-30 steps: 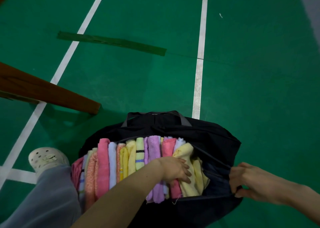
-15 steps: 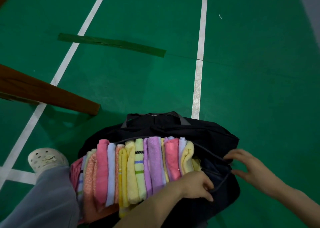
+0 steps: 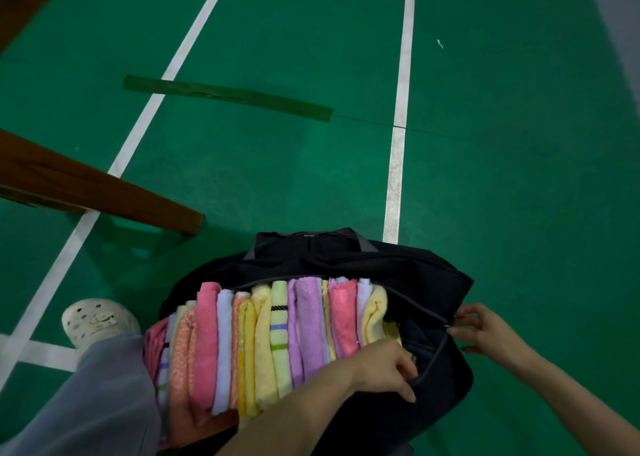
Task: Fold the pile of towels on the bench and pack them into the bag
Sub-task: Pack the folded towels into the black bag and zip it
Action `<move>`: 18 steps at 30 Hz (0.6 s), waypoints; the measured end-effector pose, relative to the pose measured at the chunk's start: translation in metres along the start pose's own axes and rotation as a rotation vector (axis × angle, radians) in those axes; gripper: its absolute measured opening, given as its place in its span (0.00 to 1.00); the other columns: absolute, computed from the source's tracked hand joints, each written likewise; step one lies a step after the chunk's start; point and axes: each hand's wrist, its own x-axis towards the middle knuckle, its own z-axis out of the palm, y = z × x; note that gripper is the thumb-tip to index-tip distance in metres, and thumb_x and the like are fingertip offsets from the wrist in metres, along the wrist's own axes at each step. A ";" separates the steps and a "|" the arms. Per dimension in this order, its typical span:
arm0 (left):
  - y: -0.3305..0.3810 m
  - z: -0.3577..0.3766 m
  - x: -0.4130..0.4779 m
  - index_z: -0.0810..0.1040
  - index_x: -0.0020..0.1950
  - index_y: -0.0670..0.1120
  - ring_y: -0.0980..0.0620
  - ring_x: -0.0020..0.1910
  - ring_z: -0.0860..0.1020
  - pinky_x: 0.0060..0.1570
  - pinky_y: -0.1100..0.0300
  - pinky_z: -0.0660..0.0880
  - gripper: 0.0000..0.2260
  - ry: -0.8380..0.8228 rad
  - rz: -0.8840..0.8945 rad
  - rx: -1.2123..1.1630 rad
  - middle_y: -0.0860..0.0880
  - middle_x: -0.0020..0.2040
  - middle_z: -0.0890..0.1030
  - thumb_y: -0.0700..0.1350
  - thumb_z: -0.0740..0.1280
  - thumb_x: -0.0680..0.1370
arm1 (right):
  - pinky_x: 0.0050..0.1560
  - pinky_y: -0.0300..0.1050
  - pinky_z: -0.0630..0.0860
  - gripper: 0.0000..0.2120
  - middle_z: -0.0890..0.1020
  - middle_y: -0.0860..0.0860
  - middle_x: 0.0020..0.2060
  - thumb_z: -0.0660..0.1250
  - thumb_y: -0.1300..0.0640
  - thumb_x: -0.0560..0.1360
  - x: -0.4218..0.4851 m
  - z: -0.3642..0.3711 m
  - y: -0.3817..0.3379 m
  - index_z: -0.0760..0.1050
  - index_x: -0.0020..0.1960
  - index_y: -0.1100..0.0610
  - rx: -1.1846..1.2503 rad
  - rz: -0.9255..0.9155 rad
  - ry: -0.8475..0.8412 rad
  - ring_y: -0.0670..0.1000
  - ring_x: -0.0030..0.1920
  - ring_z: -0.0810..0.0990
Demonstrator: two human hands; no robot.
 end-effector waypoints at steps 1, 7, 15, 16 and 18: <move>0.000 -0.001 0.000 0.79 0.48 0.33 0.60 0.31 0.67 0.36 0.67 0.64 0.08 -0.003 -0.005 -0.007 0.55 0.31 0.70 0.37 0.71 0.72 | 0.39 0.43 0.73 0.11 0.78 0.55 0.45 0.68 0.67 0.73 0.000 0.001 -0.002 0.68 0.50 0.60 0.019 0.009 0.001 0.52 0.43 0.76; -0.001 -0.006 -0.004 0.77 0.46 0.31 0.58 0.31 0.67 0.36 0.65 0.64 0.09 -0.014 -0.018 -0.046 0.54 0.30 0.69 0.36 0.70 0.72 | 0.42 0.45 0.72 0.06 0.79 0.58 0.42 0.70 0.62 0.73 0.002 0.004 -0.005 0.73 0.42 0.60 0.010 0.016 -0.035 0.53 0.44 0.76; -0.009 -0.006 -0.004 0.80 0.48 0.35 0.59 0.33 0.70 0.40 0.64 0.67 0.08 0.005 -0.031 -0.079 0.57 0.31 0.72 0.38 0.71 0.72 | 0.30 0.34 0.65 0.13 0.70 0.48 0.23 0.69 0.59 0.74 -0.004 -0.002 -0.009 0.72 0.32 0.60 -0.141 -0.067 -0.068 0.41 0.24 0.67; -0.010 -0.006 -0.003 0.80 0.48 0.35 0.59 0.34 0.70 0.40 0.63 0.67 0.08 0.002 -0.031 -0.077 0.56 0.31 0.73 0.39 0.72 0.72 | 0.28 0.33 0.64 0.15 0.70 0.45 0.21 0.69 0.58 0.74 -0.006 -0.005 -0.012 0.71 0.31 0.59 -0.224 -0.089 -0.053 0.40 0.22 0.65; -0.008 -0.003 -0.002 0.81 0.46 0.37 0.59 0.34 0.70 0.40 0.62 0.68 0.09 0.017 -0.030 -0.078 0.54 0.32 0.73 0.43 0.73 0.72 | 0.28 0.35 0.62 0.18 0.70 0.46 0.20 0.69 0.56 0.74 -0.010 -0.012 -0.019 0.69 0.28 0.57 -0.379 -0.122 -0.034 0.42 0.22 0.65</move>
